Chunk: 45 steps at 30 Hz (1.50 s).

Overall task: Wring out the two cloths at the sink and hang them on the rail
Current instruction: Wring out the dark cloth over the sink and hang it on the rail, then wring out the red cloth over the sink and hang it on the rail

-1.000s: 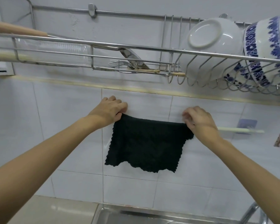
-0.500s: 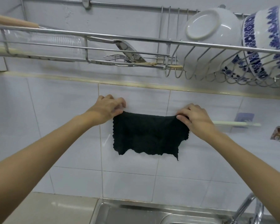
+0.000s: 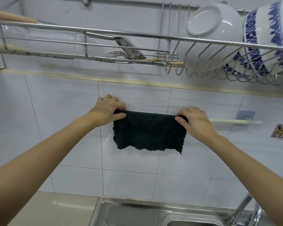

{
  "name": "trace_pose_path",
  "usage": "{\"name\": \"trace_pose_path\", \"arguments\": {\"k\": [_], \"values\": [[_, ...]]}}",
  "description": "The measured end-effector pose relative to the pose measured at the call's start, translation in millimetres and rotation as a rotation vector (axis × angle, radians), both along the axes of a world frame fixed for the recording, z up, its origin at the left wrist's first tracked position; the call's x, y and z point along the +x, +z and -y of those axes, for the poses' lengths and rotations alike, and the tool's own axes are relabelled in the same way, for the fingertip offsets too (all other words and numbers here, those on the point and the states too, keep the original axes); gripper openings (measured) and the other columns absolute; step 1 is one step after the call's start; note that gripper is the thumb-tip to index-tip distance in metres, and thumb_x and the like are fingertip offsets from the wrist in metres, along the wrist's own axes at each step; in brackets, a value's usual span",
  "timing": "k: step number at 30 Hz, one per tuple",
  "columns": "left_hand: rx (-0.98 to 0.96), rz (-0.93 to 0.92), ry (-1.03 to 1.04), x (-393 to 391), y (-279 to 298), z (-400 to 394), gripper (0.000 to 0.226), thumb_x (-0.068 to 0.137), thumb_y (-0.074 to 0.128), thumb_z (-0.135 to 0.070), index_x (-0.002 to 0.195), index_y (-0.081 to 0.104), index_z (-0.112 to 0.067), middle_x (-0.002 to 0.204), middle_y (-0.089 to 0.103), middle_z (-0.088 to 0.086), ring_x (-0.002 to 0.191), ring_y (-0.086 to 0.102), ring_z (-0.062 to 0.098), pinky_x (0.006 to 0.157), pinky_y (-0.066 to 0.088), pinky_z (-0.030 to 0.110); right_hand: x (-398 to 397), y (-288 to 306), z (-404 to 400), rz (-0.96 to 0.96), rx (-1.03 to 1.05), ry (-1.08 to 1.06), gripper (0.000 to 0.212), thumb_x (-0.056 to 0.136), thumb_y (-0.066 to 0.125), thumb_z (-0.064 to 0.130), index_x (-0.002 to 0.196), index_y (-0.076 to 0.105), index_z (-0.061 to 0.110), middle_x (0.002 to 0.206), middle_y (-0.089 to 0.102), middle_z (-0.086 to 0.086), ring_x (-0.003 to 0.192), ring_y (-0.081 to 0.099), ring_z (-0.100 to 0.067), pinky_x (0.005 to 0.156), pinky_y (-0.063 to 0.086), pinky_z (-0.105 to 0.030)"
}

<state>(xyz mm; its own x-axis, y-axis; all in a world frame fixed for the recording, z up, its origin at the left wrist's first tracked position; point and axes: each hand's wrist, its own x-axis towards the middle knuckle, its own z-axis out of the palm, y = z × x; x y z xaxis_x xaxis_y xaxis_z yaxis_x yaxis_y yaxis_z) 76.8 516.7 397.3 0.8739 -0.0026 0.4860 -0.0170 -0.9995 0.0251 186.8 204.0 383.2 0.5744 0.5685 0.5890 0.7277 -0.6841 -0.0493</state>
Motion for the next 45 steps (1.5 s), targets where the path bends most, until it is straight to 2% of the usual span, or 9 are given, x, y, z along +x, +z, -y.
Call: {"name": "trace_pose_path", "arguments": {"k": [6, 12, 21, 26, 30, 34, 40, 43, 45], "values": [[-0.177, 0.152, 0.092, -15, -3, 15, 0.031, 0.094, 0.050, -0.043, 0.115, 0.064, -0.027, 0.113, 0.057, 0.002, 0.112, 0.044, 0.025, 0.088, 0.032, 0.036, -19, -3, 8, 0.002, -0.024, -0.041, 0.043, 0.095, 0.050, 0.036, 0.131, 0.050, 0.014, 0.124, 0.054, -0.009, 0.114, 0.049, -0.027, 0.101, 0.036, -0.041], [-0.410, 0.430, 0.018, -61, -54, 81, 0.012, 0.090, 0.056, -0.017, 0.098, 0.065, -0.015, 0.102, 0.062, 0.005, 0.099, 0.054, 0.025, 0.086, 0.047, 0.040, -74, -46, 48, 0.054, 0.033, 0.001, 0.041, 0.089, 0.060, 0.026, 0.125, 0.053, 0.006, 0.124, 0.056, -0.013, 0.110, 0.053, -0.029, 0.092, 0.041, -0.040], [-0.399, -0.179, -0.250, -83, -186, 248, 0.013, 0.090, 0.055, -0.022, 0.091, 0.068, -0.019, 0.095, 0.064, 0.000, 0.093, 0.055, 0.020, 0.085, 0.048, 0.042, -139, -170, 167, -0.372, -0.019, 0.015, 0.030, 0.090, 0.057, 0.030, 0.116, 0.056, 0.014, 0.116, 0.058, -0.003, 0.105, 0.057, -0.018, 0.091, 0.045, -0.034], [-0.381, -0.501, -0.317, -89, -244, 339, 0.015, 0.085, 0.054, -0.028, 0.082, 0.067, -0.021, 0.087, 0.067, 0.002, 0.088, 0.061, 0.023, 0.080, 0.050, 0.040, -178, -256, 257, -0.779, 0.034, -0.119, 0.021, 0.087, 0.063, 0.022, 0.104, 0.058, 0.012, 0.096, 0.060, -0.002, 0.083, 0.059, -0.015, 0.069, 0.037, -0.005], [-0.418, -0.731, -0.331, -93, -289, 391, 0.021, 0.078, 0.047, -0.034, 0.076, 0.063, -0.021, 0.079, 0.063, 0.000, 0.084, 0.061, 0.023, 0.079, 0.052, 0.041, -184, -314, 325, -0.954, 0.018, -0.274, 0.028, 0.087, 0.063, 0.020, 0.111, 0.057, 0.008, 0.099, 0.059, -0.003, 0.087, 0.057, -0.017, 0.071, 0.036, -0.016], [-0.613, -0.900, -0.258, -90, -337, 440, 0.020, 0.081, 0.057, -0.020, 0.081, 0.069, -0.004, 0.087, 0.073, 0.012, 0.081, 0.066, 0.024, 0.078, 0.052, 0.034, -178, -353, 367, -1.006, -0.021, -0.384, 0.034, 0.088, 0.059, 0.023, 0.118, 0.053, 0.008, 0.118, 0.056, -0.010, 0.100, 0.058, -0.025, 0.085, 0.043, -0.031], [-1.008, -1.142, -0.112, -101, -392, 503, 0.020, 0.092, 0.057, -0.014, 0.074, 0.059, -0.024, 0.077, 0.061, -0.005, 0.068, 0.054, 0.003, 0.059, 0.044, 0.015, -175, -391, 393, -1.169, -0.040, -0.380, 0.033, 0.087, 0.058, 0.015, 0.118, 0.050, 0.007, 0.118, 0.060, -0.012, 0.101, 0.059, -0.026, 0.088, 0.047, -0.034], [-1.148, -1.238, 0.005, -100, -405, 529, 0.007, 0.091, 0.061, -0.021, 0.097, 0.057, -0.020, 0.092, 0.057, -0.003, 0.084, 0.053, 0.011, 0.064, 0.044, 0.022, -168, -399, 402, -1.194, 0.028, -0.379, 0.027, 0.087, 0.057, 0.011, 0.114, 0.053, 0.011, 0.107, 0.062, -0.003, 0.095, 0.060, -0.021, 0.088, 0.048, -0.034], [-1.320, -1.312, 0.113, -95, -416, 542, 0.033, 0.087, 0.066, -0.028, 0.114, 0.052, -0.017, 0.104, 0.059, 0.000, 0.098, 0.055, 0.014, 0.071, 0.048, 0.024, -159, -402, 407, -1.205, 0.038, -0.369, 0.024, 0.088, 0.054, 0.010, 0.112, 0.053, 0.011, 0.097, 0.063, 0.001, 0.085, 0.061, -0.018, 0.080, 0.048, -0.029]]}}
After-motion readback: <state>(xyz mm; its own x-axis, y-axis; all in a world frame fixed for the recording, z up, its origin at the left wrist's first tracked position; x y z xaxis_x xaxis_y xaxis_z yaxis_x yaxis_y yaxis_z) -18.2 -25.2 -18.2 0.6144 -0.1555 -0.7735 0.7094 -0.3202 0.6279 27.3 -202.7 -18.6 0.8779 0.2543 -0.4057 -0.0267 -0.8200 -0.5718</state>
